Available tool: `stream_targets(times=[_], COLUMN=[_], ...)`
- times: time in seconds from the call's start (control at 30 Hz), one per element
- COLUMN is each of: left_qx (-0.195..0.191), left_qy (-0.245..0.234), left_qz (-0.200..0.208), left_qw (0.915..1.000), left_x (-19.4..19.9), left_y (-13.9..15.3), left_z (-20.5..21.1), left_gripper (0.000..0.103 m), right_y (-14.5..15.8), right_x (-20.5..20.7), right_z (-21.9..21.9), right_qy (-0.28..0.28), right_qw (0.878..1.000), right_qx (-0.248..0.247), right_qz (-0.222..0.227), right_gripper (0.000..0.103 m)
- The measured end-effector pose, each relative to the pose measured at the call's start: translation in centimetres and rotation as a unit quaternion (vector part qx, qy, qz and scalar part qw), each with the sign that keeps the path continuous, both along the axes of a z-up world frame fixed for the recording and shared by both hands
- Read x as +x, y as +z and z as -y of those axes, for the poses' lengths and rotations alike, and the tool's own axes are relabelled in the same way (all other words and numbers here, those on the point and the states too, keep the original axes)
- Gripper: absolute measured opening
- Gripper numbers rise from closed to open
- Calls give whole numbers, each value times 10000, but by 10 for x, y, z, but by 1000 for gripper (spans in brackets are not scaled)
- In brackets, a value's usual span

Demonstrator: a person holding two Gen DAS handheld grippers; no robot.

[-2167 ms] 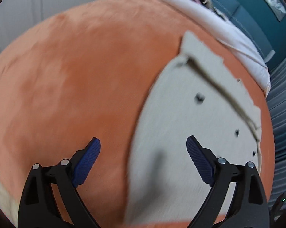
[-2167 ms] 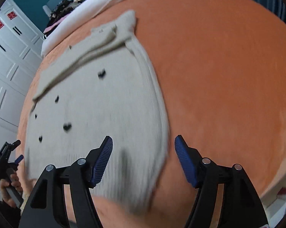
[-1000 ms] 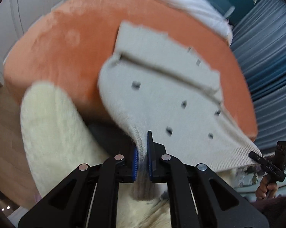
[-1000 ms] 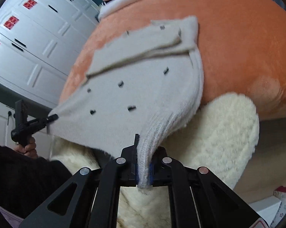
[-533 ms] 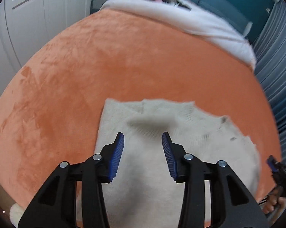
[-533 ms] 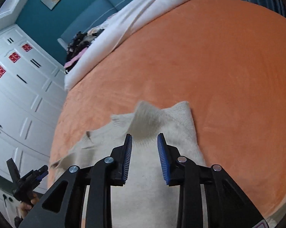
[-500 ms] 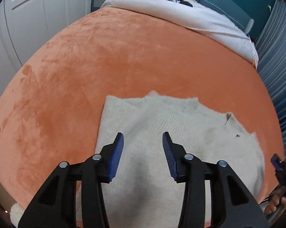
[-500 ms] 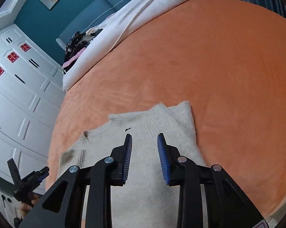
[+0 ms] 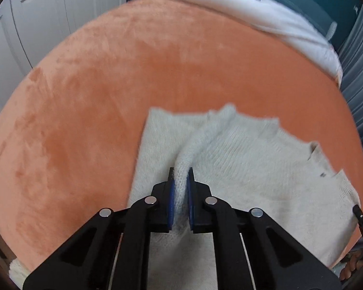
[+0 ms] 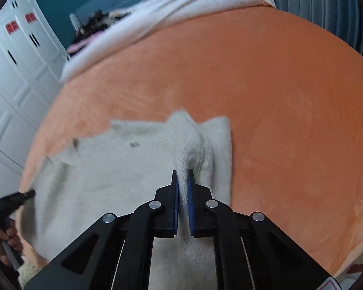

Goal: Fold small clothes

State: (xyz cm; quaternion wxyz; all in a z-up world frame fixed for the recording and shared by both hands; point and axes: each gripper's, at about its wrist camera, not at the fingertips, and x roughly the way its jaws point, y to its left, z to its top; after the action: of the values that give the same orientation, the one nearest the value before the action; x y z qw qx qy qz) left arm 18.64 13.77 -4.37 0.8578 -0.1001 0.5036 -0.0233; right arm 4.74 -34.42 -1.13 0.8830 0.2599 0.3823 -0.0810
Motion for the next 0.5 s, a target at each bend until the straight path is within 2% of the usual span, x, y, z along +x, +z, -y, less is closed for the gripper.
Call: stream_targets(times=[0.07, 0.1, 0.13, 0.2, 0.23, 0.27, 0.3, 0.37, 0.4, 0.47, 0.5], left_qx=[9, 37, 185, 468, 503, 428, 361, 404, 424, 513, 625], left_qy=[109, 164, 218, 270, 361, 409, 483, 463, 404, 251, 195], left_qz=[223, 210, 151, -54, -319, -516, -657, -487, -442, -245, -118], left_qw=[9997, 9996, 9995, 9985, 9976, 9969, 9960, 9969, 9973, 9981, 9978], left_x=[0, 3, 6, 14, 18, 20, 19, 12, 9, -3, -12], left_y=[19, 20, 15, -6, -26, -38, -50, -44, -39, -21, -12], left_z=[-12, -16, -18, -18, -20, -23, -26, -24, -22, -17, -15], left_gripper=[7, 7, 8, 8, 8, 8, 9, 11, 13, 16, 28], right_y=[28, 28, 19, -25, -57, -78, -81, -64, -53, -28, -19], right_x=[-15, -18, -15, -2, 7, 11, 7, -1, -5, -18, -27], right_z=[11, 17, 21, 29, 32, 33, 34, 33, 32, 23, 19], right_qy=[-153, -220, -258, -298, -290, -316, -348, -437, -455, -483, -443], right_qw=[9986, 9980, 9986, 9990, 9960, 9924, 9928, 9944, 9952, 9974, 9981], right_qx=[104, 174, 182, 63, 233, 402, 526, 623, 630, 339, 229], right_qz=[495, 561, 427, -316, -818, -1118, -1017, -737, -601, -413, -354], right_gripper=[4, 4, 4, 4, 4, 5, 5, 6, 10, 14, 22])
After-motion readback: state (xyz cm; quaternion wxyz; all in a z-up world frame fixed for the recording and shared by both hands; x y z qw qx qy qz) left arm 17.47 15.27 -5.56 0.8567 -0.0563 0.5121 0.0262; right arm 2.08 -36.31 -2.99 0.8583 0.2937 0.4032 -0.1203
